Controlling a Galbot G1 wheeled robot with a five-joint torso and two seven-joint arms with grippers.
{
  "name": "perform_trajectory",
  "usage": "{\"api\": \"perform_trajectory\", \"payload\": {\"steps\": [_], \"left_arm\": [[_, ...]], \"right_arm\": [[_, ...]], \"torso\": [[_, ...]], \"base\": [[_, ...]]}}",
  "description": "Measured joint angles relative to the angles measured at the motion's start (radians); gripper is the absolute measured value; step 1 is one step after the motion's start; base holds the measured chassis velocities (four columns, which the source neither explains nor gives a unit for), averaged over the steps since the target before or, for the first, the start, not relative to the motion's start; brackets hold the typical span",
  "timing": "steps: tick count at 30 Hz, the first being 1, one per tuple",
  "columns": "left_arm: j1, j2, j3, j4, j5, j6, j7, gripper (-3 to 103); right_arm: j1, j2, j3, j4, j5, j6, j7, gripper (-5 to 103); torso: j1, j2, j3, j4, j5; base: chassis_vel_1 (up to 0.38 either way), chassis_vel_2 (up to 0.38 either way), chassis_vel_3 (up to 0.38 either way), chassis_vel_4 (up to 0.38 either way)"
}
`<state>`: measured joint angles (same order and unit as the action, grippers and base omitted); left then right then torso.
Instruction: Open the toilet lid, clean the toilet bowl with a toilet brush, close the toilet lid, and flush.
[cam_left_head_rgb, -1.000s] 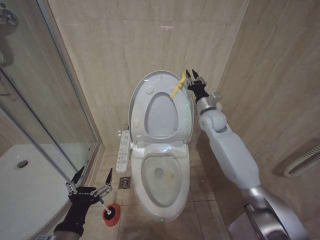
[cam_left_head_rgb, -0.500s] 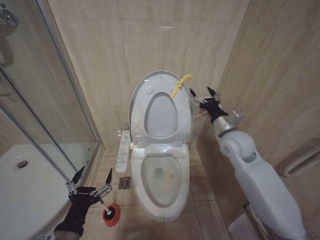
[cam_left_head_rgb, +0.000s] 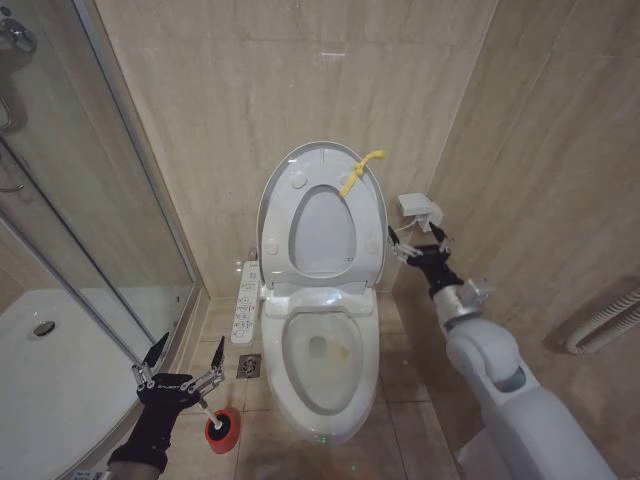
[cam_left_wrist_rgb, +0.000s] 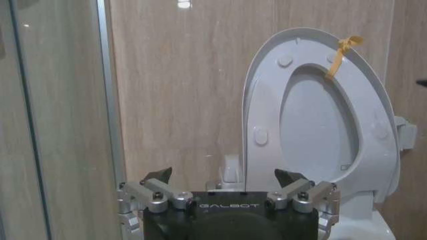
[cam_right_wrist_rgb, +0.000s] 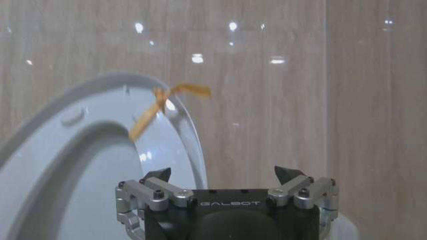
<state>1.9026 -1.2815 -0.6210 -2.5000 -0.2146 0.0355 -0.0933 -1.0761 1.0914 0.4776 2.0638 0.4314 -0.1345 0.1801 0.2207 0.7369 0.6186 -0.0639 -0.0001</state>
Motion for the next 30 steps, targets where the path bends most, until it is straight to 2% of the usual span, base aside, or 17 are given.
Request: {"api": "perform_trajectory", "payload": {"steps": [3,5,8,13,20,30], "left_arm": [[0.0,0.0,0.0,0.0,0.0,0.0,0.0,100],[0.0,0.0,0.0,0.0,0.0,0.0,0.0,100],[0.0,0.0,0.0,0.0,0.0,0.0,0.0,100],[0.0,0.0,0.0,0.0,0.0,0.0,0.0,100],[0.0,0.0,0.0,0.0,0.0,0.0,0.0,100],[0.0,0.0,0.0,0.0,0.0,0.0,0.0,100]], "right_arm": [[-0.058,0.026,0.017,0.004,-0.036,0.02,-0.007,100],[-0.116,0.055,0.039,0.005,-0.102,0.081,-0.009,100],[-0.163,0.08,0.061,0.009,-0.14,0.116,-0.009,100],[-0.26,0.103,0.108,0.055,-0.173,0.119,-0.011,100],[-0.395,0.136,0.132,0.192,-0.18,0.066,-0.044,100],[-0.501,0.182,0.146,0.355,-0.177,-0.014,-0.067,100]], "torso": [[0.0,0.0,0.0,-0.0001,0.0001],[0.0,0.0,0.0,-0.0004,0.0],[0.0,0.0,0.0,0.0,0.0],[0.0,0.0,0.0,-0.0002,0.0],[0.0,0.0,0.0,0.0001,0.0],[0.0,0.0,0.0,0.0,-0.0001]], "base": [[0.0,0.0,0.0,0.0],[0.0,0.0,0.0,0.0],[0.0,0.0,0.0,0.0],[0.0,0.0,0.0,0.0],[0.0,0.0,0.0,0.0],[0.0,0.0,0.0,0.0]]}}
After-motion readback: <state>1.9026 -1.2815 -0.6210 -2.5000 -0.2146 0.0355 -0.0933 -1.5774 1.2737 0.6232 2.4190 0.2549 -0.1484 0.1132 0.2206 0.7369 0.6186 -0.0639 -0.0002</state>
